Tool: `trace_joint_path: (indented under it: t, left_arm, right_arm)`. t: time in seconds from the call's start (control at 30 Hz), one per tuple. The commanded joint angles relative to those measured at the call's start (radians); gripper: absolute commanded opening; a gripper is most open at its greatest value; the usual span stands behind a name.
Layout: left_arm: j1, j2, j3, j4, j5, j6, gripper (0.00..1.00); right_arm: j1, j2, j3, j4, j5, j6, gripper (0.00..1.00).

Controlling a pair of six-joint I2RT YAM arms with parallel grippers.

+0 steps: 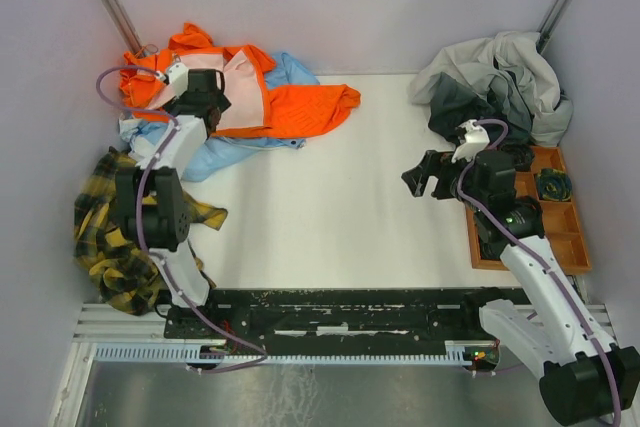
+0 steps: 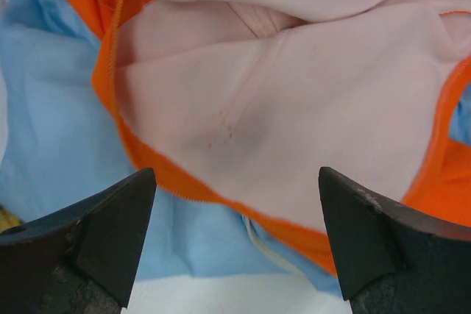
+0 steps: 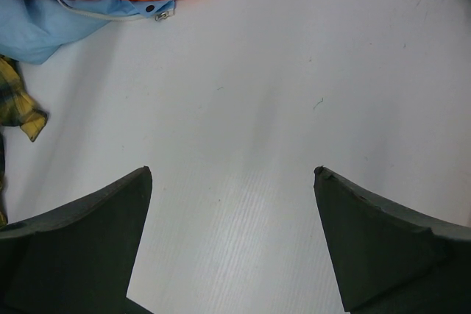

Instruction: Zip up the jacket

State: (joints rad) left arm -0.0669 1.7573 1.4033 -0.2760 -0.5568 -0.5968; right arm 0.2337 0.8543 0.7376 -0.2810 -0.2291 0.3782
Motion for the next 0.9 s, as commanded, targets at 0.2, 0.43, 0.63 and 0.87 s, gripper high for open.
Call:
trace_joint_path:
  t: [0.2,0.43,0.63,0.87]
  left_arm:
    - [0.089,0.361,0.408,-0.140,0.097,0.114,0.79]
    - [0.099,0.448,0.517,-0.213,0.189,0.152,0.21]
    - [0.083,0.276,0.562,-0.197,0.262,0.190,0.03]
    - [-0.027,0.066,0.662,-0.221,0.314,0.258,0.03]
  right_arm:
    - [0.012,0.021,-0.009,0.076,0.039,0.002,0.99]
    - [0.012,0.043,-0.010,0.076,0.047,0.003,0.99]
    - [0.013,0.051,-0.009,0.073,0.051,0.005,0.99]
    - [0.012,0.062,-0.008,0.071,0.045,0.004,0.99]
